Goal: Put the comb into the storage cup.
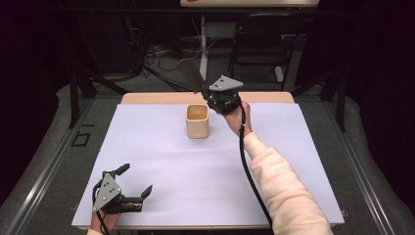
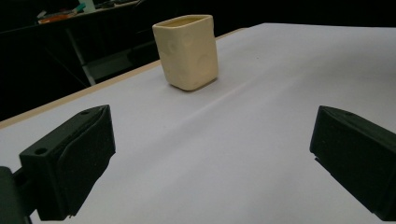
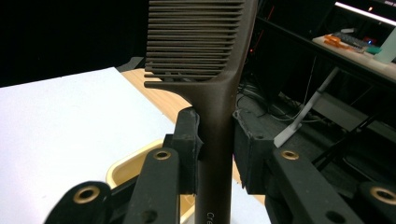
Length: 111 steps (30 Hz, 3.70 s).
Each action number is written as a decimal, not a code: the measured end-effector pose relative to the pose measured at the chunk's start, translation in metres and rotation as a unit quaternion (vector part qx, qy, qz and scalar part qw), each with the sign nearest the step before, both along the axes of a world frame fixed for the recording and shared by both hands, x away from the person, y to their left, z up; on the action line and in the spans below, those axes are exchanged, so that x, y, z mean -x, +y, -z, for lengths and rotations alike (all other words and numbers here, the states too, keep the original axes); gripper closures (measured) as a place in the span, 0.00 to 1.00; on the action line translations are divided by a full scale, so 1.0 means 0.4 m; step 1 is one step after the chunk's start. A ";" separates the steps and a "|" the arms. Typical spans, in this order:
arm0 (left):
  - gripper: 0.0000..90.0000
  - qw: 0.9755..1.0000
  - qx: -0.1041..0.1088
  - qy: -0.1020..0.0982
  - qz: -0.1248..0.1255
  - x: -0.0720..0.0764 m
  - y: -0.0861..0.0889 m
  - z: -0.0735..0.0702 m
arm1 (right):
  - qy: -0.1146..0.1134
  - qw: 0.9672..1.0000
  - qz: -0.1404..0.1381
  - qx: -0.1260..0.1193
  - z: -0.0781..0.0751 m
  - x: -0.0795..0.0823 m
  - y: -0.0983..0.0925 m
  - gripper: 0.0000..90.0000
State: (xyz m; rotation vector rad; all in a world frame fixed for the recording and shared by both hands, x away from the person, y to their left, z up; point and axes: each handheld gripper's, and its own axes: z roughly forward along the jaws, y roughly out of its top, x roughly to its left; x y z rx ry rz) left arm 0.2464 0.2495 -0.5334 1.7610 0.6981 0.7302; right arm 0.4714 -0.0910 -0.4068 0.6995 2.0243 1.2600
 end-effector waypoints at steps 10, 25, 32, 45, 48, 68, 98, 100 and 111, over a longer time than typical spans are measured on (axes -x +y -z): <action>0.00 1.000 0.000 -0.001 -0.001 0.000 0.001 0.000 | -0.010 1.000 -0.004 -0.003 -0.002 -0.011 0.019 0.80; 0.00 1.000 0.000 -0.001 -0.001 0.000 0.001 0.000 | -0.026 1.000 -0.015 -0.005 -0.003 -0.029 0.050 0.80; 0.00 1.000 0.000 -0.002 -0.001 0.000 0.001 0.000 | -0.027 0.999 -0.017 -0.011 -0.006 -0.031 0.069 0.80; 0.00 1.000 -0.001 -0.002 -0.003 0.001 0.002 0.000 | -0.031 0.999 -0.024 -0.018 -0.002 -0.035 0.091 0.80; 0.00 1.000 0.000 -0.002 -0.003 0.001 0.002 0.000 | -0.030 0.999 -0.028 -0.021 -0.001 -0.037 0.094 0.80; 0.00 1.000 0.001 -0.002 -0.005 0.002 0.003 0.000 | -0.019 0.999 -0.040 -0.025 0.020 -0.054 0.118 0.80; 0.00 1.000 0.001 -0.003 -0.004 0.003 0.006 -0.001 | 0.006 0.999 -0.047 -0.023 0.057 -0.077 0.128 0.80; 0.00 1.000 0.002 -0.003 -0.004 0.003 0.006 -0.001 | 0.009 0.999 -0.048 -0.023 0.059 -0.078 0.128 0.80; 0.00 1.000 0.001 -0.003 -0.004 0.002 0.006 -0.001 | 0.018 0.998 -0.047 -0.023 0.078 -0.084 0.127 0.80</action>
